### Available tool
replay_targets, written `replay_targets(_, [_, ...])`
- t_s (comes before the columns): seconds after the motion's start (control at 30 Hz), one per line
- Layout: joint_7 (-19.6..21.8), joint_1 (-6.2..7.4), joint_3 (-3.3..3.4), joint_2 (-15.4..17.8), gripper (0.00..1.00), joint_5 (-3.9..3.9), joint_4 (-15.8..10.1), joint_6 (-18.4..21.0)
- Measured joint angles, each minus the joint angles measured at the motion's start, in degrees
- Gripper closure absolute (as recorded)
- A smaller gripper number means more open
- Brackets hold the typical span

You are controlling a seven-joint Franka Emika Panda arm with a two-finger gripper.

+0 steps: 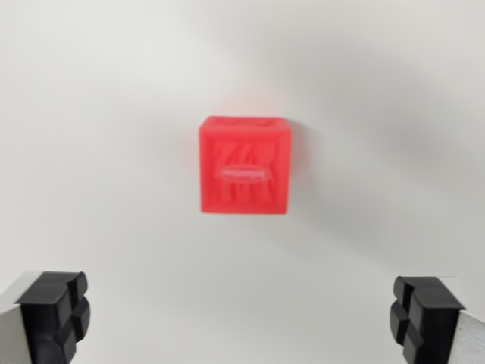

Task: Destack cube

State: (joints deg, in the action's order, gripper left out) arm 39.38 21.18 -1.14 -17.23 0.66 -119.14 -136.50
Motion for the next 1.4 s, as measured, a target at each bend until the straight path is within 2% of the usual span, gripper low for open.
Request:
replay_targets(0.7, [-0.1,0.00,-0.03,7.0,0.00,-0.14,3.8,10.7])
replay_targets(1.07, [-0.1,0.00,-0.03,8.9,0.00,-0.18,6.0,14.9])
replay_targets(1.4, [-0.1,0.00,-0.04,9.7,0.00,-0.20,7.1,16.8])
